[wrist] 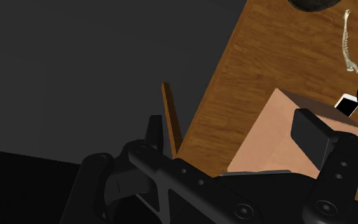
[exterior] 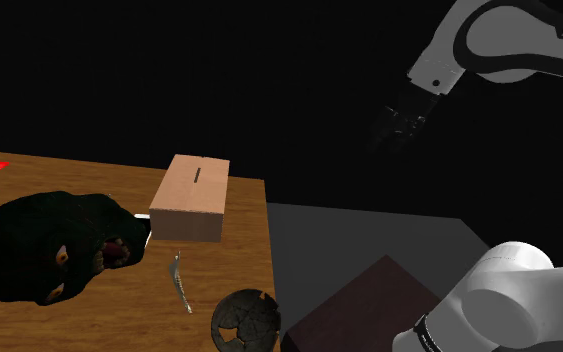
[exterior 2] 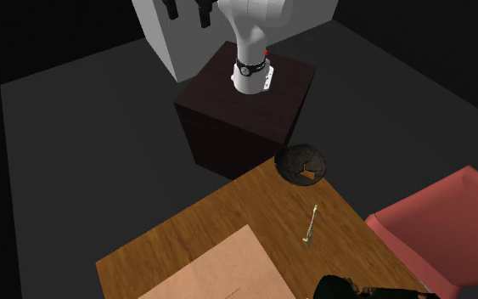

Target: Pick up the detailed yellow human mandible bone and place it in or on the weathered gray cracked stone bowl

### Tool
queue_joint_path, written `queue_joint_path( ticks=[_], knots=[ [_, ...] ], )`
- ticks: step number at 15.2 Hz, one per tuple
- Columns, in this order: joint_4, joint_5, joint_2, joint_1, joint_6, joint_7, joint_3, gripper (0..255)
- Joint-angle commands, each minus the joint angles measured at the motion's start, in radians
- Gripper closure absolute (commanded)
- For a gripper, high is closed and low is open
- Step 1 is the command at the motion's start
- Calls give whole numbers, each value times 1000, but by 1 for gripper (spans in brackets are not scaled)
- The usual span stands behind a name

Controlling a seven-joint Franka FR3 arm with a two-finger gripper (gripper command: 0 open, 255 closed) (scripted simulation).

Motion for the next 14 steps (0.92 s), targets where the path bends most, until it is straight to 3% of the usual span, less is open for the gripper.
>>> queue_joint_path(
  ticks=[1,14],
  knots=[
    [0,0,0,0,0,0,0,0],
    [-200,137,169,111,405,116,168,0]
  ],
)
